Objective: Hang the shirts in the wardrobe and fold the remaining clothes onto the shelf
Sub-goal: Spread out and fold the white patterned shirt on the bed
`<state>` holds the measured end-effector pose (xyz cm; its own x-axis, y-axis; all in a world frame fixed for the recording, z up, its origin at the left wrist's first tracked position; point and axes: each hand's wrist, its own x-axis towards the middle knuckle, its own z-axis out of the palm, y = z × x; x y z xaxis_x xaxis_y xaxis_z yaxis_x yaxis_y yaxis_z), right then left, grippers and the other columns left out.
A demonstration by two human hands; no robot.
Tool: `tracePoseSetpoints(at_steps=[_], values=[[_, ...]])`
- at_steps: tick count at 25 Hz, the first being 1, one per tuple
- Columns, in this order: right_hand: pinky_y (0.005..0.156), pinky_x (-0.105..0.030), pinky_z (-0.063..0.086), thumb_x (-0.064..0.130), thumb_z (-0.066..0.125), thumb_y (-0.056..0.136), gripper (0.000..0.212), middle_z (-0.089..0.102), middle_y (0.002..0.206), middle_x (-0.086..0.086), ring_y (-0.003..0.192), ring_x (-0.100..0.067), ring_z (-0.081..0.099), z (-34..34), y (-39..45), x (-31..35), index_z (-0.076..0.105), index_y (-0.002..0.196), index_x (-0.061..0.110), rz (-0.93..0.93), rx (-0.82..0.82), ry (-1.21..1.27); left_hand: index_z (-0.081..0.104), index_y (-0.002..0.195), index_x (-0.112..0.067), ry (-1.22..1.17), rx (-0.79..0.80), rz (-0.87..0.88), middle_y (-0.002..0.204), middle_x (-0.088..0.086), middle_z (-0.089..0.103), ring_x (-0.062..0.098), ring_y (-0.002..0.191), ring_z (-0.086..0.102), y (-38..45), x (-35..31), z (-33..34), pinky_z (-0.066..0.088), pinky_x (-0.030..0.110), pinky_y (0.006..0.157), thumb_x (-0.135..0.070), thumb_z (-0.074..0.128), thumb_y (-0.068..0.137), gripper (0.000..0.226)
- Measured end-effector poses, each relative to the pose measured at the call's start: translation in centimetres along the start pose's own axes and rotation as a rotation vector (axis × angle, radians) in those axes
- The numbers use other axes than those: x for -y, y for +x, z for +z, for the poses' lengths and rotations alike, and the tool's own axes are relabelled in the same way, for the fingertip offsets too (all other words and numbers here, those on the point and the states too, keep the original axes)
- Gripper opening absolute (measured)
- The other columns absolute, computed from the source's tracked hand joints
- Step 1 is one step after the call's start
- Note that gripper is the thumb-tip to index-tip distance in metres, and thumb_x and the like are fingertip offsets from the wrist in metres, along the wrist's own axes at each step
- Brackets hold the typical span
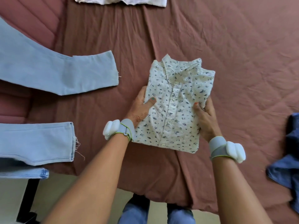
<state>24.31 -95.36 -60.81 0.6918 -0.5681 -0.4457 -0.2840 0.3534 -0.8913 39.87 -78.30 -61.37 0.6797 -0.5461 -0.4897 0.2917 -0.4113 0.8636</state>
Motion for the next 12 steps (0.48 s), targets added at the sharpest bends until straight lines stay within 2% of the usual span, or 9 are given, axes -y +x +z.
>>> tracePoseSetpoints(at_steps=[2, 4, 7, 9, 12], values=[[0.096, -0.044, 0.051, 0.013, 0.045, 0.101, 0.04, 0.059, 0.132, 0.004, 0.12, -0.02, 0.059, 3.7, 0.0, -0.6, 0.044, 0.135, 0.034, 0.013, 0.046, 0.034, 0.044, 0.137, -0.031, -0.032, -0.081, -0.017, 0.128, -0.011, 0.059, 0.008, 0.116, 0.057, -0.6, 0.4, -3.8, 0.045, 0.032, 0.103, -0.026, 0.059, 0.094, 0.046], [0.097, -0.042, 0.05, 0.022, 0.049, 0.1, 0.038, 0.059, 0.13, 0.009, 0.12, -0.018, 0.058, 6.9, 0.1, -2.4, 0.044, 0.134, 0.037, 0.063, 0.064, -0.034, 0.035, 0.143, -0.035, 0.033, -0.135, -0.117, 0.13, -0.012, 0.055, 0.009, 0.117, 0.055, -1.3, 2.5, -7.6, 0.044, 0.031, 0.101, -0.035, 0.063, 0.091, 0.059], [0.095, -0.037, 0.046, 0.04, 0.054, 0.095, 0.044, 0.058, 0.12, 0.013, 0.118, -0.02, 0.057, 9.5, -0.5, -5.1, 0.042, 0.135, 0.028, 0.246, -0.08, -0.413, 0.016, 0.149, -0.038, 0.151, -0.151, -0.415, 0.117, -0.002, 0.058, 0.018, 0.108, 0.058, -3.3, 6.7, -11.6, 0.044, 0.036, 0.1, -0.06, 0.073, 0.071, 0.099], [0.092, -0.035, 0.045, 0.046, 0.06, 0.091, 0.053, 0.058, 0.115, 0.004, 0.112, -0.02, 0.055, 10.2, -2.0, -6.2, 0.042, 0.133, 0.019, 0.331, -0.165, -0.541, 0.016, 0.15, -0.034, 0.281, -0.11, -0.51, 0.109, 0.003, 0.058, 0.021, 0.103, 0.058, -5.5, 8.8, -12.2, 0.044, 0.034, 0.097, -0.054, 0.073, 0.074, 0.097], [0.089, -0.038, 0.051, 0.046, 0.071, 0.083, 0.06, 0.059, 0.11, 0.005, 0.103, -0.018, 0.058, 9.9, -4.4, -7.4, 0.042, 0.128, 0.02, 0.414, -0.105, -0.502, 0.022, 0.143, -0.037, 0.438, -0.054, -0.535, 0.12, 0.008, 0.058, 0.031, 0.104, 0.061, -7.8, 10.5, -11.4, 0.049, 0.036, 0.095, -0.041, 0.069, 0.083, 0.077]])
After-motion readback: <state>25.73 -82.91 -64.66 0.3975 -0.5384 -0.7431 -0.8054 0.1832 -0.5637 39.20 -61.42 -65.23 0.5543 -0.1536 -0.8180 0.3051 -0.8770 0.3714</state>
